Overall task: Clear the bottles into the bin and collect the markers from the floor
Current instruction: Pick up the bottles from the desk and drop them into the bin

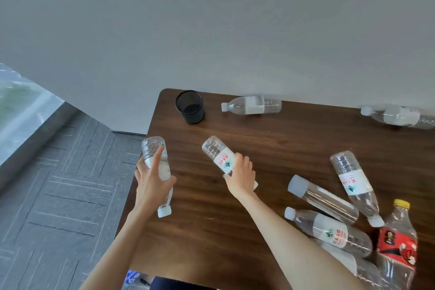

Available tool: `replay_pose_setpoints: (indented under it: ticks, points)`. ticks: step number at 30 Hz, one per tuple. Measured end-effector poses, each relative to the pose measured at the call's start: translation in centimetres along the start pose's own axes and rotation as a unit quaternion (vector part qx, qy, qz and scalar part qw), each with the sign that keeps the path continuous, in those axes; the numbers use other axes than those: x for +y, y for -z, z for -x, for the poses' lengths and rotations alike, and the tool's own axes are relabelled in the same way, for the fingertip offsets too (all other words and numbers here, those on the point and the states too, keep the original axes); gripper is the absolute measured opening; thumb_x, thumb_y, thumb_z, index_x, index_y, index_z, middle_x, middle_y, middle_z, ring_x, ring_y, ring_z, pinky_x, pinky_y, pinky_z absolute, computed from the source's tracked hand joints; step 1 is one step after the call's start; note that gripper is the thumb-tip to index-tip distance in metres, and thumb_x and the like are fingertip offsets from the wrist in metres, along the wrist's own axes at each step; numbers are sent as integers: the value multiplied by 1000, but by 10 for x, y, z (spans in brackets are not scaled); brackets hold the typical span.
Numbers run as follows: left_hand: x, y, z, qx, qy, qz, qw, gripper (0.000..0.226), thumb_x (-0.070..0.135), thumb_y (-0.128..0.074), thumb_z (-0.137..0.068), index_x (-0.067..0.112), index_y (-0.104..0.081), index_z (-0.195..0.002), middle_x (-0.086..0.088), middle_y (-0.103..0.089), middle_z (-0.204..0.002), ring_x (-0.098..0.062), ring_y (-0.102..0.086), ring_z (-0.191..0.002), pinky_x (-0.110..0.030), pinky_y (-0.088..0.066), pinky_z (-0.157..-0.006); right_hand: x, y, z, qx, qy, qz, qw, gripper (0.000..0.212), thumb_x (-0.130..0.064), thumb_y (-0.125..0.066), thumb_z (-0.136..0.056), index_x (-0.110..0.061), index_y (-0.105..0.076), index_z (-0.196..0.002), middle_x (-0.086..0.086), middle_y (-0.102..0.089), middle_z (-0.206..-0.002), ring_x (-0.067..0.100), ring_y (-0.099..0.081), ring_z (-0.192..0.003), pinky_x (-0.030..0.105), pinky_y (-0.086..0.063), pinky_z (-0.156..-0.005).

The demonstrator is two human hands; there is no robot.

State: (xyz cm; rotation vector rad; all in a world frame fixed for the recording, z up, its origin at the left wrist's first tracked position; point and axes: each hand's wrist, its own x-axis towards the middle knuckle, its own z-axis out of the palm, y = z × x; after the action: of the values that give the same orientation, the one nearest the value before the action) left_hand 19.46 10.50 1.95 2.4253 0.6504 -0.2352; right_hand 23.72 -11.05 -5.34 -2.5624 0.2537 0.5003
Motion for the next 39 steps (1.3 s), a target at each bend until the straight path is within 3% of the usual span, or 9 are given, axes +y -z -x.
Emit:
replay_pose_setpoints:
  ticks: [4,13,22,28,31,35,39]
  points:
    - [-32,21,3,4,-1,1,1000,89,19,-67,-77,54,-19,-143,-9,-20,-146,-34,-27,-129,-46,-42,-86,-46,-31,26,-39,21,-12,999,68,-30,-76,-81,-19,-35,-133,4,-46,-132,19,-46,-119,34,-46,-92]
    - [-113,81,-13,-2,-17,-3,1000,87,26,-67,-79,53,-17,-145,-11,-20,-148,-35,-27,-132,-55,-43,-94,-146,-80,59,-54,38,-17,998,67,-30,-78,-78,-17,-36,-129,5,-47,-127,22,-47,-118,38,-49,-91]
    - [-181,133,-72,-86,-59,-12,994,88,29,-68,-79,50,-17,-147,-15,-20,-148,-38,-23,-135,-50,-43,-95,-228,-123,74,-33,-4,-52,998,69,-29,-78,-77,-15,-37,-130,7,-46,-128,24,-45,-121,43,-48,-93]
    - [-196,140,-118,-113,-100,-51,987,89,35,-68,-79,52,-13,-147,-16,-17,-152,-40,-29,-134,-50,-51,-88,-255,-135,71,-14,-46,-47,998,67,-34,-75,-79,-14,-36,-130,6,-46,-129,25,-46,-121,42,-48,-89]
    - [-195,139,-145,-132,-124,-44,982,92,37,-67,-83,56,-2,-146,-21,-5,-158,-47,-45,-125,-50,-54,-84,-259,-136,69,-3,-64,-51,997,67,-35,-74,-80,-16,-36,-132,5,-46,-130,23,-48,-120,40,-49,-85]
    - [-196,138,-171,-138,-137,-66,979,94,46,-64,-86,50,7,-149,-21,8,-160,-49,-25,-140,-56,-48,-95,-260,-136,66,12,-81,-61,995,68,-36,-75,-78,-17,-36,-131,4,-47,-129,22,-50,-118,40,-51,-86]
    - [-212,130,-173,-152,-143,-64,976,85,41,-59,-91,46,2,-151,-14,-1,-162,-44,-29,-140,-53,-48,-95,-263,-136,67,14,-91,-70,993,67,-36,-74,-79,-18,-36,-131,2,-47,-128,21,-51,-116,37,-50,-82]
